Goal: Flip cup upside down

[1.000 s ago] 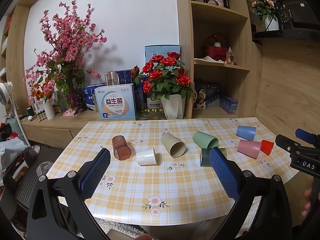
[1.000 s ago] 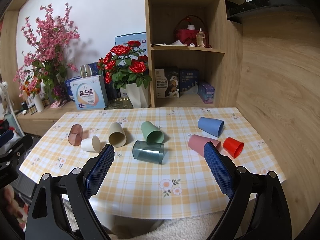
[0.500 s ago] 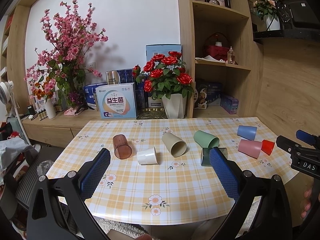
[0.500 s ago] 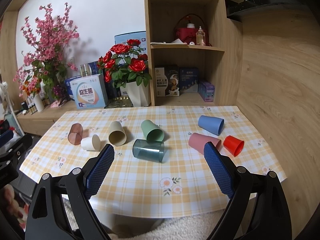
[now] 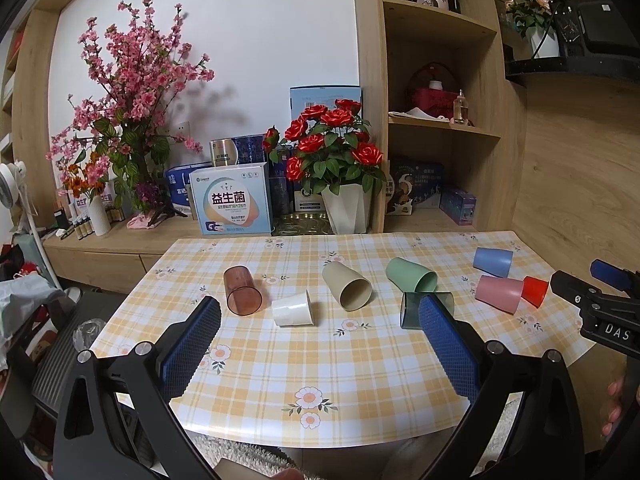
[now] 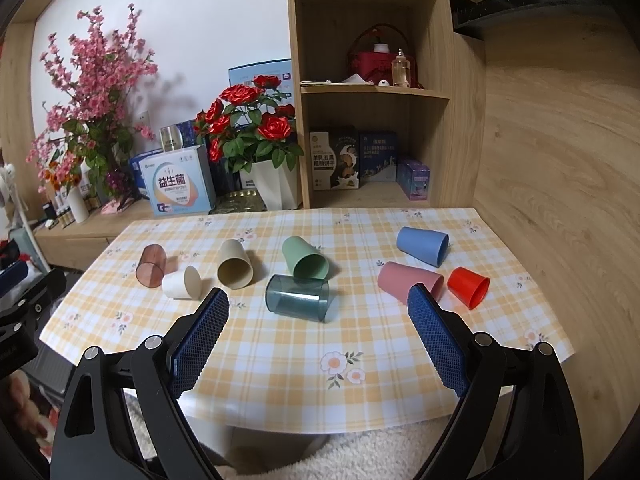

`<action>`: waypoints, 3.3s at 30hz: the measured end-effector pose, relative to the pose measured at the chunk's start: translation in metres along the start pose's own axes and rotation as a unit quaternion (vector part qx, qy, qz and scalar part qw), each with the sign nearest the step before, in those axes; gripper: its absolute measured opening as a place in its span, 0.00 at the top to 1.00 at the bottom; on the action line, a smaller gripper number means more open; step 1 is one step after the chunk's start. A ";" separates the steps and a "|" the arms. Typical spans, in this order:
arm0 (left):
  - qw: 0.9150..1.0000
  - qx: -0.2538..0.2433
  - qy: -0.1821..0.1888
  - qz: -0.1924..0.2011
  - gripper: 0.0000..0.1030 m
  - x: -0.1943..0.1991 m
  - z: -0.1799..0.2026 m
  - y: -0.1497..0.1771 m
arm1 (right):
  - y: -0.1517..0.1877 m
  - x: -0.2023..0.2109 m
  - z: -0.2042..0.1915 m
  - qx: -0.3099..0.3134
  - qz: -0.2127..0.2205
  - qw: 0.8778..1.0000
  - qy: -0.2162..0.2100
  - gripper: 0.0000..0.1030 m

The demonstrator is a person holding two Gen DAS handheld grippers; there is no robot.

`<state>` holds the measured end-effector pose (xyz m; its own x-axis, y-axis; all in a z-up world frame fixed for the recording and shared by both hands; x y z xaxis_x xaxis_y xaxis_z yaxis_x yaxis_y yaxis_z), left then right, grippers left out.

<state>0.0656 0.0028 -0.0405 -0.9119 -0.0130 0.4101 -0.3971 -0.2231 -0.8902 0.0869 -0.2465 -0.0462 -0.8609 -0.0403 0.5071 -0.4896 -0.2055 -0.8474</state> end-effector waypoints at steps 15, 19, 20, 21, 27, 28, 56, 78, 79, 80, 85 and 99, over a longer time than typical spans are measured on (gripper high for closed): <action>1.000 0.000 0.000 0.000 0.06 0.000 0.000 -0.001 | -0.001 0.000 0.000 -0.001 -0.002 1.000 -0.001 0.15; 1.000 0.000 0.000 0.000 0.06 0.000 0.000 -0.001 | 0.003 -0.001 0.000 -0.001 -0.002 1.000 -0.001 0.15; 1.000 0.000 0.000 0.000 0.06 0.000 0.000 -0.001 | 0.002 -0.001 0.000 -0.001 -0.002 1.000 -0.001 0.15; 1.000 0.000 0.000 0.000 0.06 0.000 0.000 -0.001 | 0.002 -0.001 0.000 -0.001 -0.002 1.000 -0.001 0.15; 1.000 0.001 0.002 -0.006 0.06 -0.003 0.001 0.006 | 0.015 0.000 -0.004 -0.005 -0.003 1.000 -0.002 0.15; 1.000 0.002 0.004 -0.008 0.06 -0.004 0.001 0.007 | 0.016 0.000 -0.005 -0.006 -0.003 1.000 -0.001 0.15; 0.991 0.083 -0.040 -0.101 0.06 -0.094 -0.088 0.006 | 0.066 -0.109 0.070 -0.088 -0.101 0.990 -0.040 0.15; 0.990 0.084 -0.051 -0.105 0.06 -0.166 -0.078 0.000 | 0.032 -0.266 0.195 0.098 -0.210 0.973 -0.020 0.15; 0.989 0.085 -0.054 -0.109 0.06 -0.168 -0.080 0.001 | 0.029 -0.284 0.201 0.103 -0.220 0.970 -0.022 0.15; 0.988 0.086 -0.054 -0.113 0.06 -0.170 -0.082 0.003 | 0.029 -0.293 0.202 0.107 -0.223 0.969 -0.023 0.15; 0.985 0.085 -0.070 -0.130 0.06 -0.183 -0.091 0.013 | 0.023 -0.354 0.202 0.190 -0.258 0.946 -0.038 0.15; 0.980 0.082 -0.087 -0.157 0.06 -0.201 -0.092 0.035 | 0.056 -0.431 0.207 0.184 -0.364 0.911 -0.054 0.15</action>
<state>0.2252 0.0873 -0.1722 -0.7103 -0.0813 0.6992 -0.6206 -0.3965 -0.6765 0.4593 -0.4433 -0.2796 -0.2981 0.1459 0.9433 -0.8286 -0.5302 -0.1798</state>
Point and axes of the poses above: each gripper's, at about its wrist camera, not at the fingertips, and x roughly against the way its jaws point, z to its right, y to its underside, the point moved 7 cm from there along -x, roughly the way its jaws point, and after that the axes turned 15 degrees about x, right-handed, at the moved point
